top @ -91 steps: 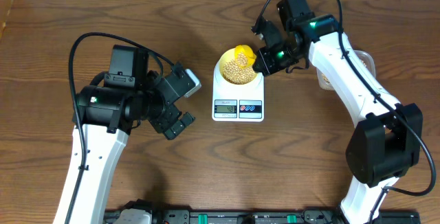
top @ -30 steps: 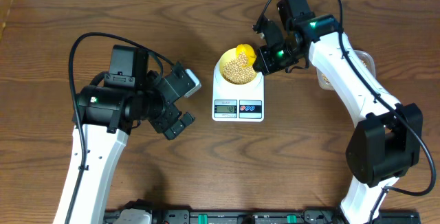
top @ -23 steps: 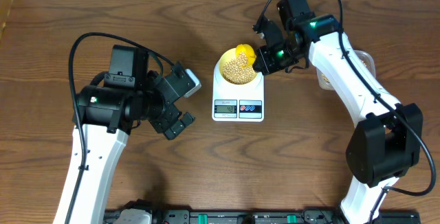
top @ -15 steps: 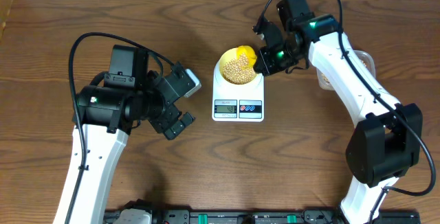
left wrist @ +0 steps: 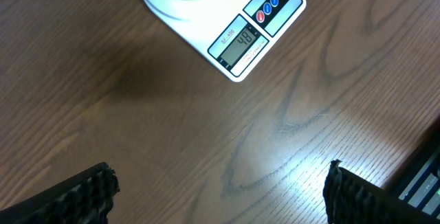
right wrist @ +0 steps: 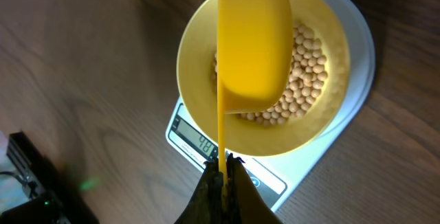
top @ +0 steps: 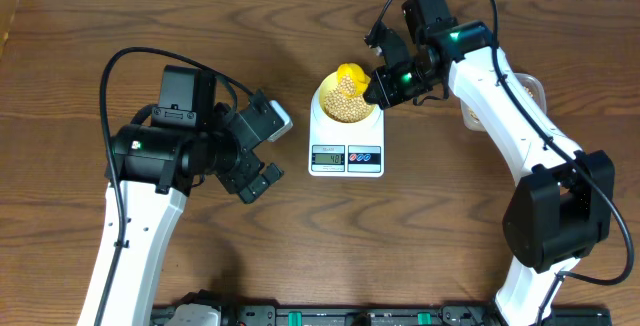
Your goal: Scoop item into bowl and weigh 50g on scale
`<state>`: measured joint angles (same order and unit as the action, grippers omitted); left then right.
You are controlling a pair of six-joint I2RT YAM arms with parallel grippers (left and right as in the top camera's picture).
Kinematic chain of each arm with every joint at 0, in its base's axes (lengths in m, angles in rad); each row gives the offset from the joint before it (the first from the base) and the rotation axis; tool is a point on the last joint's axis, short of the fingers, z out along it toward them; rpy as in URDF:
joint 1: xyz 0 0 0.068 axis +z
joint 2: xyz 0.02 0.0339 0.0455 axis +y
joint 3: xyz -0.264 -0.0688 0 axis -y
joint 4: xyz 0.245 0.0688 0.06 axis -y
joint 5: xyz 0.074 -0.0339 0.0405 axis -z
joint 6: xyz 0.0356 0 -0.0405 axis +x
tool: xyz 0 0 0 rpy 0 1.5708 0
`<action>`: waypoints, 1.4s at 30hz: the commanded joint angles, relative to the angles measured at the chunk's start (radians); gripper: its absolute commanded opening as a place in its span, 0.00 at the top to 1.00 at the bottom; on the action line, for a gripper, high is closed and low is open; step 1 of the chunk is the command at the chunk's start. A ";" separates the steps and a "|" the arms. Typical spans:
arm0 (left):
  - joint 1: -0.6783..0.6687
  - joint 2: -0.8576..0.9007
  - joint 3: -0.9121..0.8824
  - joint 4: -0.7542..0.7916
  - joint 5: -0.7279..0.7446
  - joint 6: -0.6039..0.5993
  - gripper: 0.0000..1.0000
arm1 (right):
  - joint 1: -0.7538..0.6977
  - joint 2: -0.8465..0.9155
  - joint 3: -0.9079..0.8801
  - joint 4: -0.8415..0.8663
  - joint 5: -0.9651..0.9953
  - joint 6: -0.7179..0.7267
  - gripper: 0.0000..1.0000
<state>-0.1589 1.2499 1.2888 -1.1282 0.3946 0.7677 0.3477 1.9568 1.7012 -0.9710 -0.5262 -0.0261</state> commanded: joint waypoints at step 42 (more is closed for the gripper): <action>0.003 0.000 -0.008 -0.004 0.016 0.018 0.02 | -0.010 -0.016 0.019 -0.009 -0.015 0.047 0.99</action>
<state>-0.1589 1.2499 1.2888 -1.1282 0.3946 0.7677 0.3378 1.9568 1.7012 -0.9821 -0.5236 0.0402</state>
